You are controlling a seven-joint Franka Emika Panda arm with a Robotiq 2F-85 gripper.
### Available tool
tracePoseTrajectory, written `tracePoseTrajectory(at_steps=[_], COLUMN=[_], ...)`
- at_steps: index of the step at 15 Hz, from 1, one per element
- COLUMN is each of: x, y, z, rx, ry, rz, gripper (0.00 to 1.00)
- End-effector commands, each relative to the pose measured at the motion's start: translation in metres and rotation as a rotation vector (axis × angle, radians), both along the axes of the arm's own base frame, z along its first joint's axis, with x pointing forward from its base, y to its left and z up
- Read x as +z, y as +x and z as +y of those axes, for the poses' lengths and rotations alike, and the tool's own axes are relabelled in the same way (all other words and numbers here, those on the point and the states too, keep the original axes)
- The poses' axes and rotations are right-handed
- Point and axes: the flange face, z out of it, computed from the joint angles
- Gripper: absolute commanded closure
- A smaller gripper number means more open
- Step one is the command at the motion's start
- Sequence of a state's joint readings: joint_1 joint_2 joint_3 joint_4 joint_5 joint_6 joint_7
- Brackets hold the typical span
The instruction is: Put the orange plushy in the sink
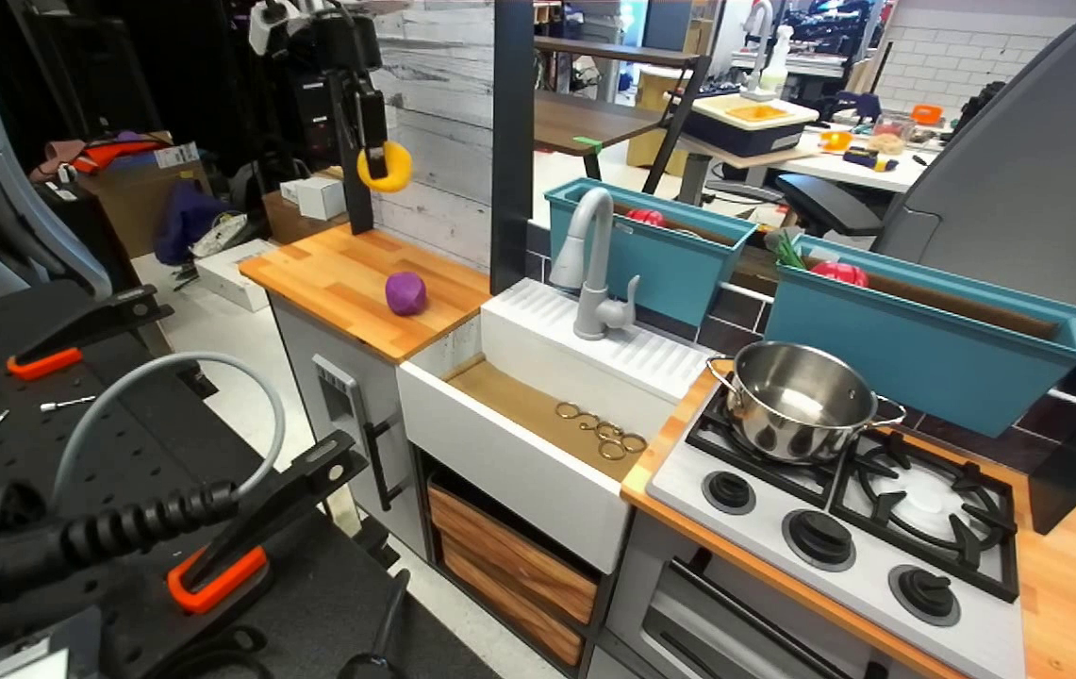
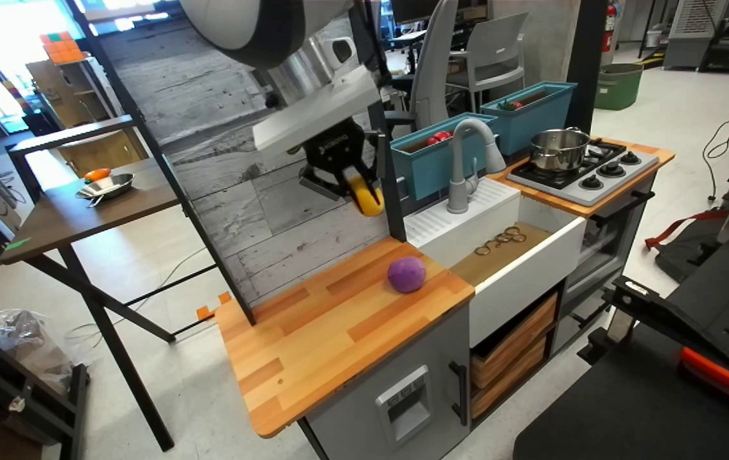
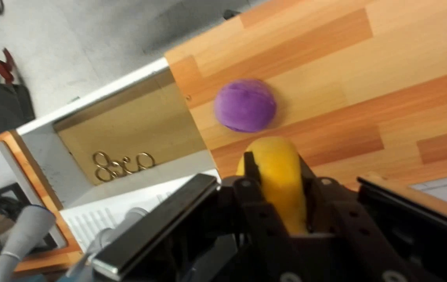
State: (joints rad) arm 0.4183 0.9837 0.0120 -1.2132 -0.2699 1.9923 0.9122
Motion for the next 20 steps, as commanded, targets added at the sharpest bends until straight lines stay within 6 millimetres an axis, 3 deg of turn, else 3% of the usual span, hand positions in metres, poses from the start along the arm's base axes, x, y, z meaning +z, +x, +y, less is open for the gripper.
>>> tracePoseTrajectory(at_steps=[1, 4, 9, 12, 15, 20], x=[0.005, -0.012, -0.064, -0.097, -0.116, -0.127], y=[-0.038, -0.061, -0.107, -0.123, -0.124, -0.093], z=[-0.048, -0.098, -0.186, -0.23, -0.256, -0.269], rx=[-0.092, -0.177, -0.278, -0.34, -0.389, -0.426], ry=[-0.028, -0.067, -0.118, -0.131, -0.137, -0.149], rz=[0.119, 0.153, 0.114, 0.07, 0.027, -0.046], gripper=[0.94, 0.94, 0.94, 0.94, 0.94, 0.94])
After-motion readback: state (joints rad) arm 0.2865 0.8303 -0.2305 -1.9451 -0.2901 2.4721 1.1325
